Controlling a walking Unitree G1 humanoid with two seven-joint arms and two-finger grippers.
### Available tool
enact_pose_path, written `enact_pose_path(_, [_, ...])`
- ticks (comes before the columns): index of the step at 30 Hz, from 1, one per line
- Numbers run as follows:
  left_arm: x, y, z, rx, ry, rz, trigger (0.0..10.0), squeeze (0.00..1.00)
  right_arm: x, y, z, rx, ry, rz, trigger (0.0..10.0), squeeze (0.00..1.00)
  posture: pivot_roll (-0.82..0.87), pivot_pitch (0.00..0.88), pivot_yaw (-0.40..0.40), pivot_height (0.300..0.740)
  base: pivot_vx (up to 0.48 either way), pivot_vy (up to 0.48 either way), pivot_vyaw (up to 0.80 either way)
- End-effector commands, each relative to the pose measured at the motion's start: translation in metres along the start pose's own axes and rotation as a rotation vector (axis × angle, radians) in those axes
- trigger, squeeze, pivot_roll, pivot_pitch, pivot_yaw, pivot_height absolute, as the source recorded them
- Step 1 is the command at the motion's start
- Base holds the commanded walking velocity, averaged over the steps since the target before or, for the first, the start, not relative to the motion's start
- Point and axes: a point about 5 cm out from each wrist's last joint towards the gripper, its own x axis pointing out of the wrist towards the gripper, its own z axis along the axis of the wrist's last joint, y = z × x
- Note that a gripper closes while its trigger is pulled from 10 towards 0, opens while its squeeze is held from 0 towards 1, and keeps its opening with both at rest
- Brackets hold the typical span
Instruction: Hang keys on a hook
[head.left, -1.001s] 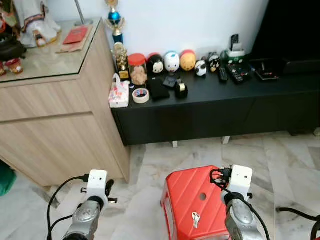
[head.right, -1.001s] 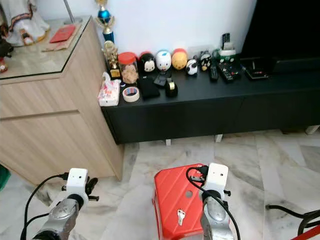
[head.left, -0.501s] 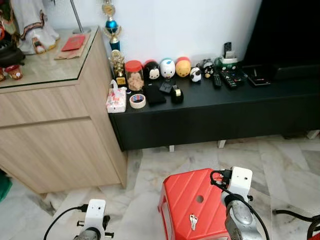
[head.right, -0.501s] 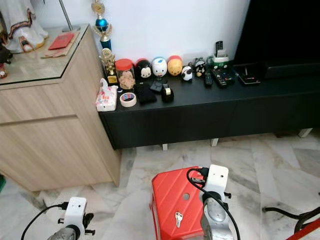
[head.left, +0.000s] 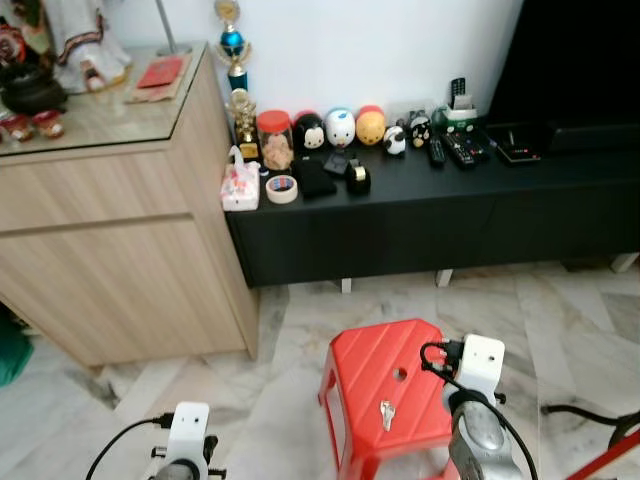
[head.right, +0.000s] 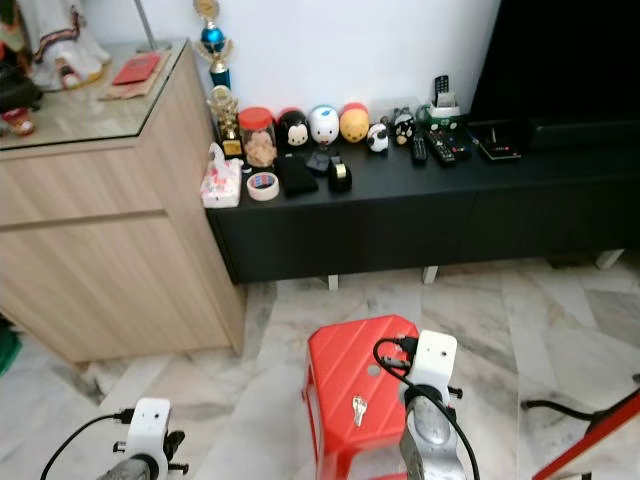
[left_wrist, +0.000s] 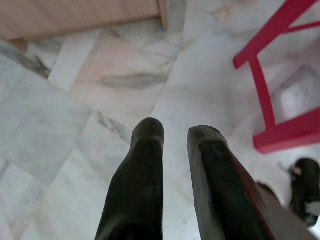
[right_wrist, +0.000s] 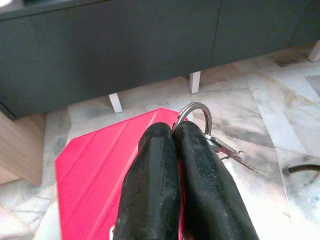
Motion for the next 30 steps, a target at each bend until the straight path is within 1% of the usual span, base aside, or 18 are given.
enact_pose_path(1, [-0.0018, 0.0001, -0.0083, 0.005, 0.04, 0.007, 10.0, 0.0, 0.0021, 0.0024, 0.0049, 0.005, -0.022, 0.001, 10.0, 0.0, -0.07, 0.0, 0.051, 0.74, -0.33, 0.0, 0.0])
enact_pose_path(8, [-0.0029, 0.002, -0.011, 0.007, 0.049, 0.013, 10.0, 0.0, 0.0028, 0.0008, 0.0043, 0.002, -0.022, -0.002, 10.0, 0.0, -0.07, 0.0, 0.056, 0.74, -0.328, 0.0, 0.0])
enact_pose_path(13, [-0.0031, 0.002, -0.0119, 0.013, 0.053, 0.011, 10.0, 0.0, 0.0021, 0.0024, 0.0029, 0.001, -0.02, 0.001, 10.0, 0.0, -0.07, 0.0, 0.058, 0.74, -0.325, 0.0, 0.0])
enact_pose_path(26, [-0.0038, 0.002, -0.0145, 0.019, 0.065, 0.012, 10.0, 0.0, 0.003, 0.0013, 0.0015, 0.001, -0.018, -0.007, 10.0, 0.0, -0.08, 0.0, 0.059, 0.74, 0.0, 0.0, 0.0])
enact_pose_path(30, [-0.0041, 0.0004, -0.0159, 0.03, 0.071, 0.007, 10.0, 0.0, 0.0036, -0.0019, -0.0018, -0.006, 0.001, -0.015, 10.0, 0.0, -0.08, 0.0, 0.055, 0.74, 0.0, 0.0, 0.0])
